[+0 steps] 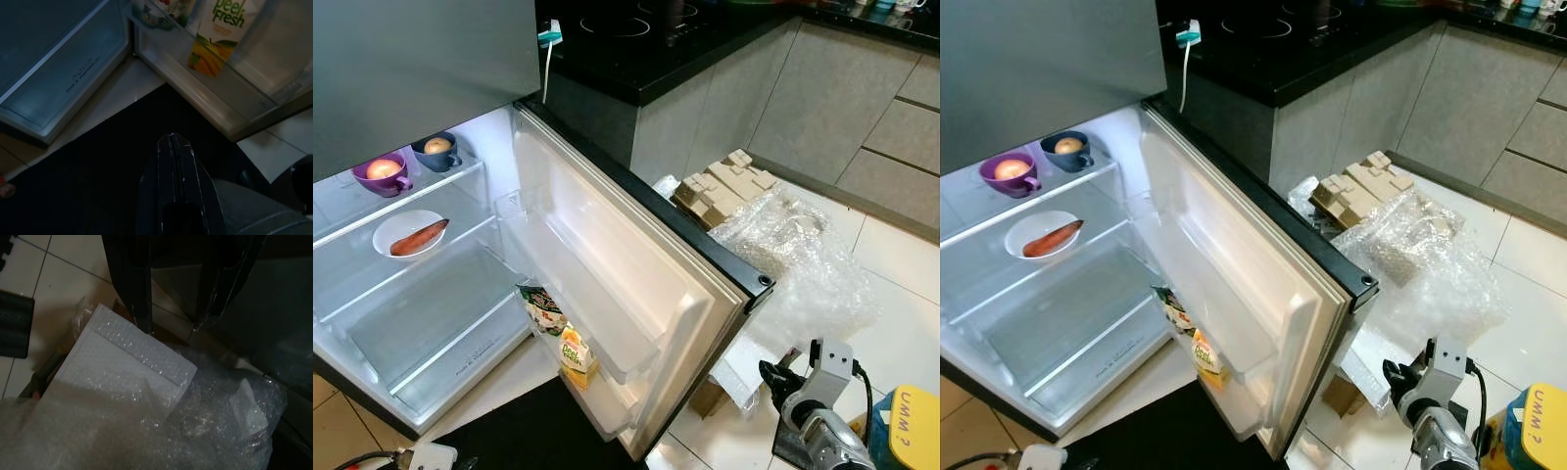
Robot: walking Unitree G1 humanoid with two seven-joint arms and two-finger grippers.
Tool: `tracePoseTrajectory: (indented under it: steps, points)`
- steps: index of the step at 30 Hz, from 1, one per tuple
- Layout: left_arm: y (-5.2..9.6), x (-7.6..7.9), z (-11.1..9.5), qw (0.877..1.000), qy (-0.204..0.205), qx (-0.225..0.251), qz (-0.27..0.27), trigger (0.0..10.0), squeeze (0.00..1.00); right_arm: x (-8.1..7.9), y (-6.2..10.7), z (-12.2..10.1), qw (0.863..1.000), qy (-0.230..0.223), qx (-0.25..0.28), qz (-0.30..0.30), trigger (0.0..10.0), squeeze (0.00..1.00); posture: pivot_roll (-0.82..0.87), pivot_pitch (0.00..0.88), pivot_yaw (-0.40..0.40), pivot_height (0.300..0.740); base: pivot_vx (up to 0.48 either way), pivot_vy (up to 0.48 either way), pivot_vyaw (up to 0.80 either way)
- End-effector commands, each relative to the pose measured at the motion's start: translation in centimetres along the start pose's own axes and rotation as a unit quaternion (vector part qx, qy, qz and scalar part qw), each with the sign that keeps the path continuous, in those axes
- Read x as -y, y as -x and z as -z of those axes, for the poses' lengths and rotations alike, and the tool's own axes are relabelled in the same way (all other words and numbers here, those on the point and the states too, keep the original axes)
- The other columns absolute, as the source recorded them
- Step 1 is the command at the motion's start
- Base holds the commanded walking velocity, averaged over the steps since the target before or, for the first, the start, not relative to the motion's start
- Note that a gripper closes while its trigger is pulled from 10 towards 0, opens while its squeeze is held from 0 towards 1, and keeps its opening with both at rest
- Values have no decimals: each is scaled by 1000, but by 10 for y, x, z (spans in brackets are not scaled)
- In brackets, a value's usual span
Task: Restocking fridge
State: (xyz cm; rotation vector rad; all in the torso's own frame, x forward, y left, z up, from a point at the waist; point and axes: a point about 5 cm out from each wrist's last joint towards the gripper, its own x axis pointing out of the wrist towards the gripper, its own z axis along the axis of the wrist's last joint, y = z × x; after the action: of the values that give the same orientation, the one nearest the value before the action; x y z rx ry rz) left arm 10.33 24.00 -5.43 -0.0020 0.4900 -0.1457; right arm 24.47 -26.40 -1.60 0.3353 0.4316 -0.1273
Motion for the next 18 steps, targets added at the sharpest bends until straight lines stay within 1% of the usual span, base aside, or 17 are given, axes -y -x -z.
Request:
tracePoseTrajectory:
  steps: [1, 2, 5, 7, 9, 12, 14, 16, 18]
  points:
    - [4, 5, 9, 1000, 19, -18, -5, 10000, 0, 1, 0, -2, 1000, 5, 8, 11, 10000, 0, -78, 79, -48, 713, 0, 0, 0]
    - [4, 9, 13, 999, 19, -28, 1, 10000, 0, 3, -1, -7, 999, 11, 19, 34, 10000, 0, -78, 80, -47, 713, 0, 0, 0]
    - [4, 12, 15, 999, 16, -36, 9, 10000, 0, 4, -3, -12, 998, 13, 27, 49, 10000, 0, -79, 81, -46, 713, 0, 0, 0]
    - [3, 16, 20, 999, 17, -49, 12, 10000, 0, 1, -8, -23, 997, 19, 48, 60, 10000, 0, -79, 81, -45, 713, 0, 0, 0]
    - [3, 16, 20, 999, 17, -49, 12, 10000, 0, 1, -8, -23, 997, 19, 48, 60, 10000, 0, -79, 81, -45, 713, 0, 0, 0]
    - [-2, 17, 26, 997, 20, -79, 13, 10000, 0, -10, -16, -37, 995, 27, 70, 70, 10000, 0, -80, 80, -43, 713, 0, 0, 0]
    - [-2, 17, 26, 997, 20, -79, 13, 10000, 0, -10, -16, -37, 995, 27, 70, 70, 10000, 0, -80, 80, -43, 713, 0, 0, 0]
    - [-5, 15, 29, 994, 24, -103, 8, 10000, 0, -15, -21, -43, 993, 42, 69, 85, 10000, 0, -78, 80, -43, 713, 0, 0, 0]
    - [-5, 15, 29, 994, 24, -103, 8, 10000, 0, -15, -21, -43, 993, 42, 69, 85, 10000, 0, -78, 80, -43, 713, 0, 0, 0]
